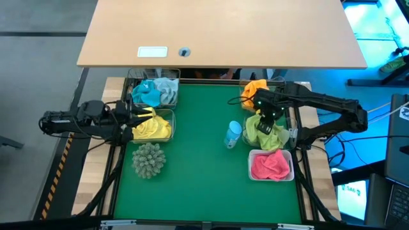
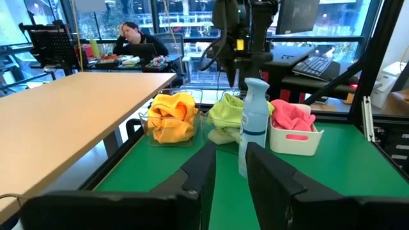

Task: Sort microfiber towel by color & place in baskets
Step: Put the light green microfiber towel into the bottom right transparent bin

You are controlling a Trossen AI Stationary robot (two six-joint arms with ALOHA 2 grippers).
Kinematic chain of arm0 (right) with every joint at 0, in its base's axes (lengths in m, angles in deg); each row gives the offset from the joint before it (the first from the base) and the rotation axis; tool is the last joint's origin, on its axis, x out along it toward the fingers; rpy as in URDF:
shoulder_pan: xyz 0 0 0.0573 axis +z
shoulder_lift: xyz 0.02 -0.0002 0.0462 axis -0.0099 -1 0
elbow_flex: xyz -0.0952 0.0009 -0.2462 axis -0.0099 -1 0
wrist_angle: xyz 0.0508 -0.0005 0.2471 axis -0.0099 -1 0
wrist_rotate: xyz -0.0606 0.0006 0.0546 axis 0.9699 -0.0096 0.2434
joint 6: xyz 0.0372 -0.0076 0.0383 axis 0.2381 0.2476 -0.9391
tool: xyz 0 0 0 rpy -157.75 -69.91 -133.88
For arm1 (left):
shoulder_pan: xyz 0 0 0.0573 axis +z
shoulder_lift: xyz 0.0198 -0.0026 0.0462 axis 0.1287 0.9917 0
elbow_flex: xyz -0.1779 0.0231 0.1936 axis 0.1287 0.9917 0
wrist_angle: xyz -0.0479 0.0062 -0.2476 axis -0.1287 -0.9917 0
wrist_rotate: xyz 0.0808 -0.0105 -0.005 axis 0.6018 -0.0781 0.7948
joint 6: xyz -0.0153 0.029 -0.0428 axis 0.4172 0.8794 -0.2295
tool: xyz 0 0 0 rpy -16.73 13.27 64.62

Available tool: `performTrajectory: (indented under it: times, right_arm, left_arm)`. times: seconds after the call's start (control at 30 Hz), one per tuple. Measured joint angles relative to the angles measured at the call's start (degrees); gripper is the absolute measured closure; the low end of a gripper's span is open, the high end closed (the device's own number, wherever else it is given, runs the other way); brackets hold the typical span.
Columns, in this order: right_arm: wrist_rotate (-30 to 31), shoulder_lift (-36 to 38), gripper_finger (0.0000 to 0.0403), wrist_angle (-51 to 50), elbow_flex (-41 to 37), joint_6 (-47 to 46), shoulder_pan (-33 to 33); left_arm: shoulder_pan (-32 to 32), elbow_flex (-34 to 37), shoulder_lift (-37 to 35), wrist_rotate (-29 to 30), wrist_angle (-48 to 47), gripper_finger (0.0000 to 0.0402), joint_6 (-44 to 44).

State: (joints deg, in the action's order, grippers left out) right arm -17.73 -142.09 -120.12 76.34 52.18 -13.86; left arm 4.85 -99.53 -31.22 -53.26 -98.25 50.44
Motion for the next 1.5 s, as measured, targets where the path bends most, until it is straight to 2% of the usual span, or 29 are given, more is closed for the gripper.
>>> performTrajectory:
  times: [0.23, 0.43, 0.6, 0.73, 1.0, 1.13, 1.3, 1.5]
  right_arm:
    - [-1.24, 0.0, 0.0276, 1.78, -0.09, -2.65, 9.89]
    - [2.95, -0.02, 0.0276, 5.59, -5.17, -9.04, 20.63]
    - [8.13, -0.06, 0.0276, 7.98, -11.58, -13.62, 25.58]
    - [13.21, -0.04, 0.0276, 7.98, -15.92, -17.75, 26.09]
    - [16.35, -0.02, 0.0276, 9.08, -22.61, -19.74, 25.17]
    - [16.06, -0.02, 0.0276, 8.97, -23.26, -19.54, 25.29]
    - [12.91, -0.02, 0.0276, 7.77, -22.37, -19.06, 25.28]
    - [12.18, -0.02, 0.0276, 1.64, -19.27, -17.73, 25.28]
  left_arm:
    - [0.0, 1.04, -0.02, 0.0, 1.37, 0.0319, 0.13]
    - [0.0, 7.56, 0.0, -0.01, 9.04, 0.0319, 2.37]
    - [0.0, 10.98, 0.02, 0.0, 13.71, 0.0319, 3.63]
    - [0.01, 11.15, 0.02, 0.0, 14.4, 0.0319, 3.64]
    - [0.0, 11.15, 0.02, -0.02, 14.53, 0.0319, 3.61]
    - [0.0, 11.15, 0.02, -0.02, 14.53, 0.0319, 3.61]
    - [0.0, 11.17, 0.02, -0.02, 14.53, 0.0319, 3.58]
    - [0.01, 11.19, 0.02, -0.02, 14.53, 0.0319, 3.54]
